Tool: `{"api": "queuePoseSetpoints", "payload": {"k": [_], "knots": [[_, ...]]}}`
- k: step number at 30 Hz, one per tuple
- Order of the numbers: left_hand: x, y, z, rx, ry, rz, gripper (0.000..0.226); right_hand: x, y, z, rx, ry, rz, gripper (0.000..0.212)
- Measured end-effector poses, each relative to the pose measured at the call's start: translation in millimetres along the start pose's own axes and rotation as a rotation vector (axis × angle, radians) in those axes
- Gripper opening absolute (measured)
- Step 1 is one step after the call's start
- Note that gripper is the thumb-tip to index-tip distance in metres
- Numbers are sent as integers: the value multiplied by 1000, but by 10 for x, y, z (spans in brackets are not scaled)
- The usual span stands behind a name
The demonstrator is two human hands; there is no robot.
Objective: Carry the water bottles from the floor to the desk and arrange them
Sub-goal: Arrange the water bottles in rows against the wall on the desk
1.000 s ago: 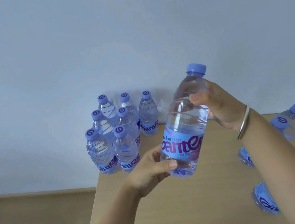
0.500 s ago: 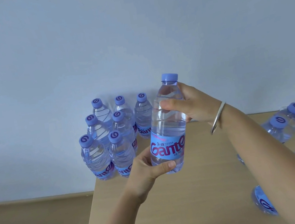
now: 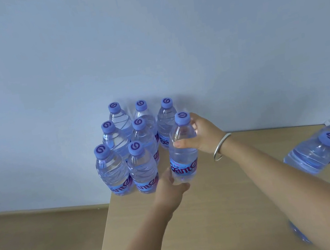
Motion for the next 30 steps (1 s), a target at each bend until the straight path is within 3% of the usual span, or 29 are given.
{"api": "queuePoseSetpoints", "payload": {"k": [9, 18, 25, 30], "knots": [[106, -190, 187, -220, -13, 102, 66, 143, -186, -365, 54, -20, -48, 54], [162, -383, 162, -302, 120, 155, 46, 200, -354, -320, 20, 34, -75, 47], [224, -532, 119, -342, 314, 107, 36, 183, -452, -279, 63, 35, -65, 57], [287, -576, 130, -331, 261, 32, 39, 198, -430, -288, 52, 0, -105, 53]]}}
Point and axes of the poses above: each hand's wrist, its own y-axis away from the middle knuckle, its own x-axis out of the palm, z = x × y, the point moved 2 cm from there along -y, towards the middle knuckle, and after that the axes turned 15 degrees about -y, right-handed, at the moved point
